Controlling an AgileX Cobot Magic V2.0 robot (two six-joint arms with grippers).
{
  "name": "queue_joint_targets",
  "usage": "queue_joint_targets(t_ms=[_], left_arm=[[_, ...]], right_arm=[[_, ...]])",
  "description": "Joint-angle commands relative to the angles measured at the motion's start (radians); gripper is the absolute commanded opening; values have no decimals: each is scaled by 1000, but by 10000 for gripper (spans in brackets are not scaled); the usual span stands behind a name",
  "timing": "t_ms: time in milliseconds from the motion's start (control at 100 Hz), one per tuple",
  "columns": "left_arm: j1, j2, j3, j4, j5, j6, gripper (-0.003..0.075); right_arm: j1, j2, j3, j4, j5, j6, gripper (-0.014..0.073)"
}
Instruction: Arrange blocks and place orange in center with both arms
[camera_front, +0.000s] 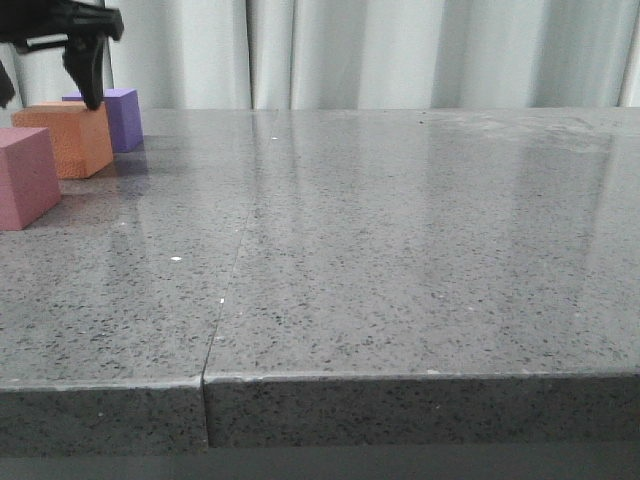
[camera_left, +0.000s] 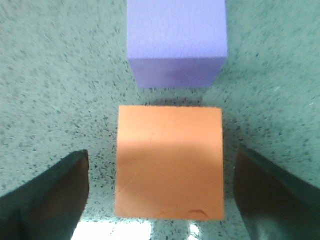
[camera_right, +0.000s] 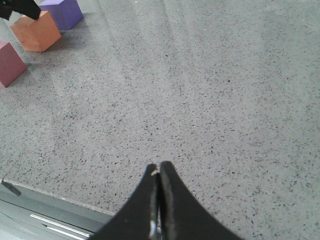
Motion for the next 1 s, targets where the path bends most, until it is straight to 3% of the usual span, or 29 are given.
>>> queue_joint_targets(t_ms=[0, 360, 690, 990], left_arm=[[-7, -93, -25, 6, -47, -9, 522], [-11, -213, -25, 6, -45, -9, -20], [-11, -320, -13, 6, 15, -9, -20], [-11, -465, 151, 6, -45, -7, -20]], right_arm=[[-1, 7, -25, -6, -71, -10, -68], [-1, 7, -25, -6, -71, -10, -68], [-1, 7, -25, -6, -71, -10, -68], [-1, 7, -25, -6, -71, -10, -68]])
